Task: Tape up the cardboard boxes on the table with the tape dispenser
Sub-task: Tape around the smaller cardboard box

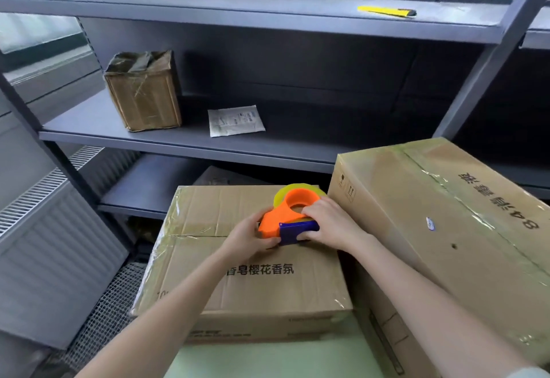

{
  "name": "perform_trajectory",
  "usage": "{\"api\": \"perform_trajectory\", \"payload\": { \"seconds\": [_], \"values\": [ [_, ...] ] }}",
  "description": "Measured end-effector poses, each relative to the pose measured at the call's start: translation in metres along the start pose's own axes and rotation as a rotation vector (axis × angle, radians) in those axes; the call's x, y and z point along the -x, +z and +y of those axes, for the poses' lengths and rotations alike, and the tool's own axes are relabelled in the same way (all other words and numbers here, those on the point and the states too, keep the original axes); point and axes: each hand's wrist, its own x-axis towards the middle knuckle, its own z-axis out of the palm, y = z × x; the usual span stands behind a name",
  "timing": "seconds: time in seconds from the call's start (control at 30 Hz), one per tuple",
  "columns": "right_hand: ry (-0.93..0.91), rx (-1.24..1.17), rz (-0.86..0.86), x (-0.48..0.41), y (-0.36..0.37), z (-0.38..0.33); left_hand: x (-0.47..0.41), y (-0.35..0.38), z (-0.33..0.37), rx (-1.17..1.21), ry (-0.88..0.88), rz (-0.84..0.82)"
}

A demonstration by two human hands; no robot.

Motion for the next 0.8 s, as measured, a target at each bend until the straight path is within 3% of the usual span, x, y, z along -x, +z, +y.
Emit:
{"api": "perform_trajectory", "payload": {
  "seconds": [0.27, 0.4, 0.57, 0.8],
  "values": [
    [-0.010, 0.025, 0.011, 0.016, -0.007, 0.003, 0.003, 0.010, 0.016, 0.009, 0.019, -0.003],
    [-0.015, -0.077, -0.016, 0.011, -0.009, -0.008, 0.018, -0.012, 0.014, 0.244, -0.014, 0.084],
    [-0.014, -0.184, -0.141, -0.008, -0.024, -0.035, 0.049, -0.054, 0.007, 0.336, -0.014, 0.137],
    [-0.030, -0.282, -0.260, -0.045, -0.042, -0.083, 0.071, -0.107, -0.005, 0.734, -0.249, 0.098]
  ]
}}
